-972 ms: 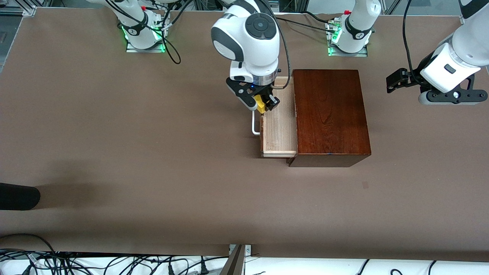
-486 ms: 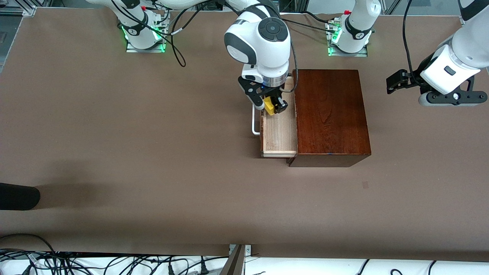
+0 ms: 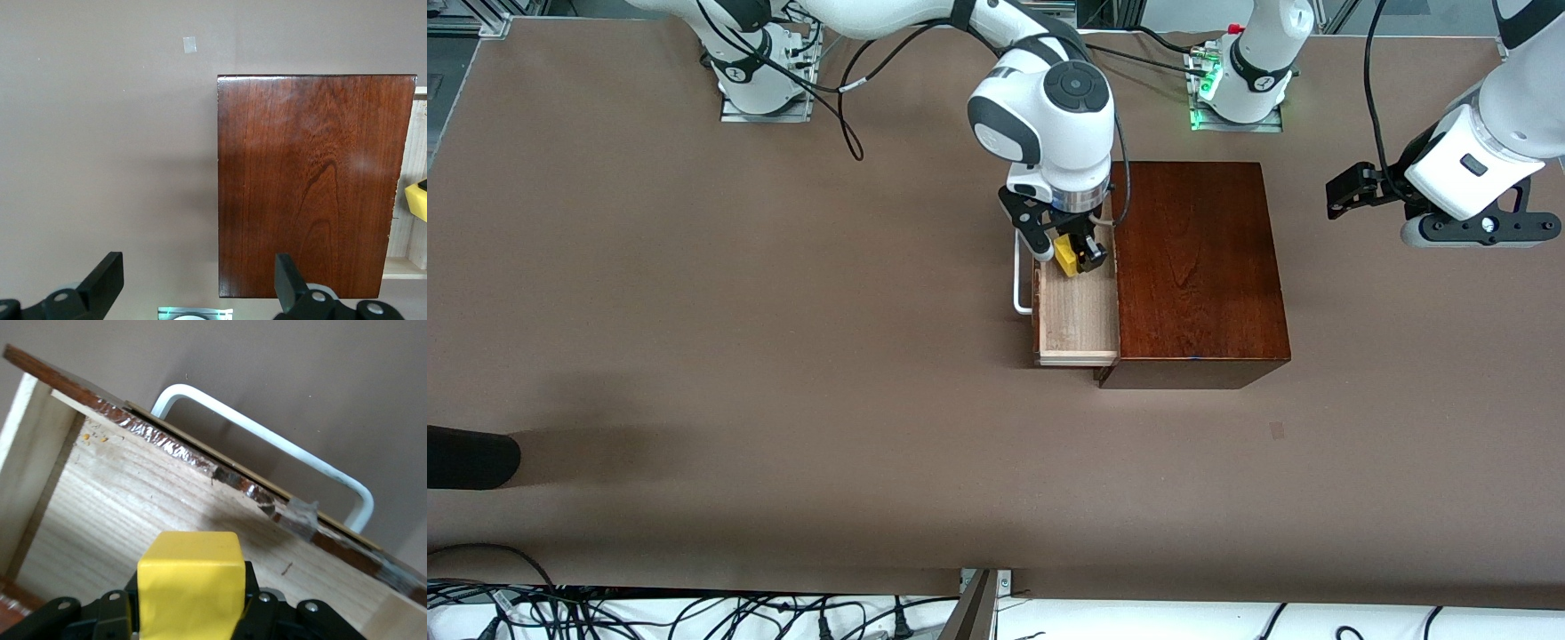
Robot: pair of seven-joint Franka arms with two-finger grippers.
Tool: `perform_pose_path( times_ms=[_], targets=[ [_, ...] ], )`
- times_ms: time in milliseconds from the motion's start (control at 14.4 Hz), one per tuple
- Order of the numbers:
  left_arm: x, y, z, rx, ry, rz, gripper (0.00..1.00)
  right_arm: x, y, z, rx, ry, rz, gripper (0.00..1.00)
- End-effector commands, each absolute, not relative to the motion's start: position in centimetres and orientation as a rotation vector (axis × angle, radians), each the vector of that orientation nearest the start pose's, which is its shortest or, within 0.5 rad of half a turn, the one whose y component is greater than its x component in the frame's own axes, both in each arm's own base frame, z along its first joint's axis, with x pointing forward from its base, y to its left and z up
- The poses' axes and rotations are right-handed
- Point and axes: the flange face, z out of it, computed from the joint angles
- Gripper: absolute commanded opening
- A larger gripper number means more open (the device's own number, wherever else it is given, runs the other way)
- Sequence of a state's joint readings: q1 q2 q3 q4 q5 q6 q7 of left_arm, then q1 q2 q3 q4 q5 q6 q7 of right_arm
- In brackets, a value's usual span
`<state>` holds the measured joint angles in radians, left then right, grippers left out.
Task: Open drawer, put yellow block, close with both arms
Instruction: 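Lower the yellow cube into the open drawer with the right gripper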
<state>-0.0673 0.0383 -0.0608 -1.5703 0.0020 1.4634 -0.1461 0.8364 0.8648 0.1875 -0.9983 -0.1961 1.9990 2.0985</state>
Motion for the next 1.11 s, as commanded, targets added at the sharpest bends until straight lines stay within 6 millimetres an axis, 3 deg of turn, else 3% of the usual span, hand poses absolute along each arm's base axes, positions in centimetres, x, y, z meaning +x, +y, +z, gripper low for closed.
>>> perform_pose_path(
  times_ms=[0, 416, 694, 763, 902, 972, 1041],
  targets=[
    [55.3, -7.0, 60.0, -3.141, -0.03, 0.215, 1.0, 46.5, 64.4, 34.9, -2.542, 1.549, -0.108, 0.0],
    [55.3, -7.2, 60.3, -3.143, -0.022, 0.201, 1.0, 46.5, 64.9, 32.7, -2.502, 1.593, -0.092, 0.0],
    [55.3, -7.2, 60.3, -3.144, -0.025, 0.202, 1.0, 46.5, 64.9, 32.4, -2.503, 1.601, -0.091, 0.0],
    [55.3, -7.2, 60.3, -3.143, -0.025, 0.201, 1.0, 46.5, 64.9, 32.4, -2.503, 1.601, -0.091, 0.1],
    [55.3, -7.2, 60.3, -3.144, -0.027, 0.202, 1.0, 46.5, 64.9, 32.4, -2.504, 1.599, -0.091, 0.83],
    [55.3, -7.2, 60.3, -3.143, -0.022, 0.201, 1.0, 46.5, 64.9, 32.4, -2.505, 1.597, -0.092, 1.0],
    [55.3, -7.2, 60.3, -3.144, -0.027, 0.199, 1.0, 46.6, 64.9, 32.4, -2.506, 1.596, -0.094, 1.0]
  ],
)
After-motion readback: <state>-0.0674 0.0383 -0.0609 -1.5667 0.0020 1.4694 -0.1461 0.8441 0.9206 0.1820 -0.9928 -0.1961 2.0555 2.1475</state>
